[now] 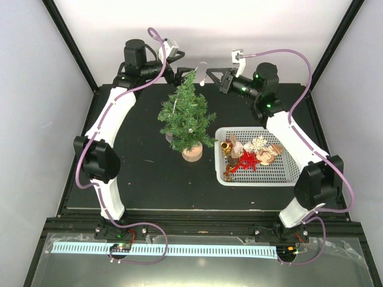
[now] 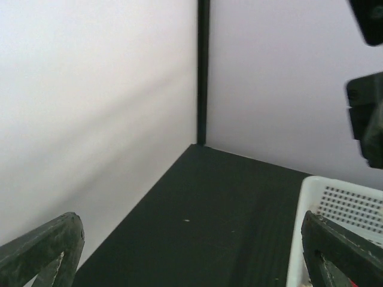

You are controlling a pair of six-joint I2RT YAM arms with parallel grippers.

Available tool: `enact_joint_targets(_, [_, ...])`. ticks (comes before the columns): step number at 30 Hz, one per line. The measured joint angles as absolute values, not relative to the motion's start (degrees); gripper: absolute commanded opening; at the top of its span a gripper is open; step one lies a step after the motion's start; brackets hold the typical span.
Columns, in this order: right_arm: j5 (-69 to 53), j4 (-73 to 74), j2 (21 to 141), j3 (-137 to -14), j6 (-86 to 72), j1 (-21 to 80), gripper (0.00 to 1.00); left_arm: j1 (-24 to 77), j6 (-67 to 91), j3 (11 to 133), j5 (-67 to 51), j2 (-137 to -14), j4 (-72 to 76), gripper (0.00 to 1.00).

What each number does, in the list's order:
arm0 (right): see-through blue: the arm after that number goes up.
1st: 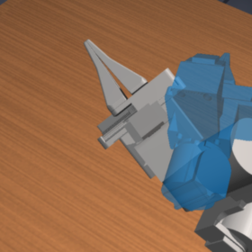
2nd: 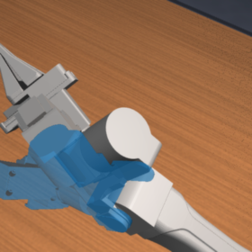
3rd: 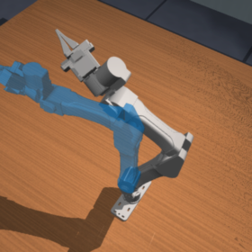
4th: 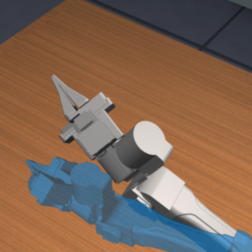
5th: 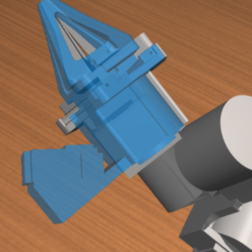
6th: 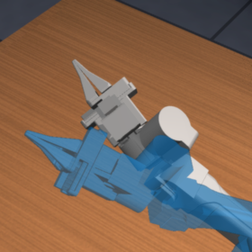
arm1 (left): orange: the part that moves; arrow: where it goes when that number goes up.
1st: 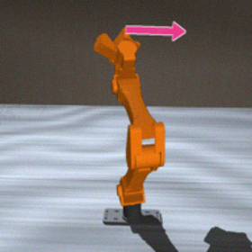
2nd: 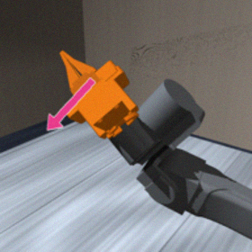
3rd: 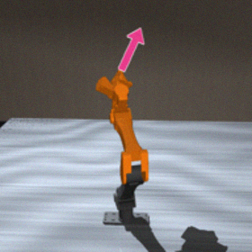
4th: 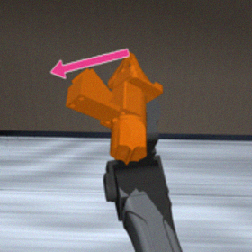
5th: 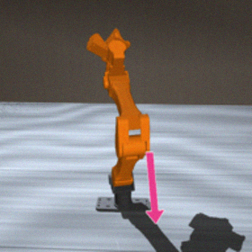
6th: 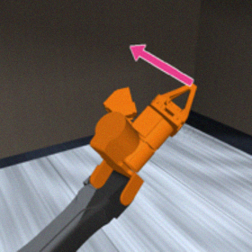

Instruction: Decorate the small christmas tree

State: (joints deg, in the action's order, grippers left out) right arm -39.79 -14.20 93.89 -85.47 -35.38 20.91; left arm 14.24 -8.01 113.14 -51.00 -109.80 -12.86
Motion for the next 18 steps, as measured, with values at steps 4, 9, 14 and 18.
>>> enact_joint_targets(4, [-38.63,-12.80,91.26,-82.54,-34.54,20.91,0.01,14.11,-8.84,112.92,-46.33,-108.64,-13.32,0.99])
enact_joint_targets(9, [-37.17,-10.90,87.37,-79.05,-33.50,20.91,0.01,13.87,-9.50,111.42,-39.64,-105.89,-13.45,0.99])
enact_joint_targets(14, [-36.42,-9.02,83.26,-77.17,-32.62,20.91,0.01,13.80,-10.46,110.72,-31.83,-103.46,-13.72,0.99])
enact_joint_targets(18, [-36.23,-7.42,79.94,-75.77,-32.05,20.91,0.01,13.63,-12.10,110.48,-25.71,-102.15,-14.35,0.99])
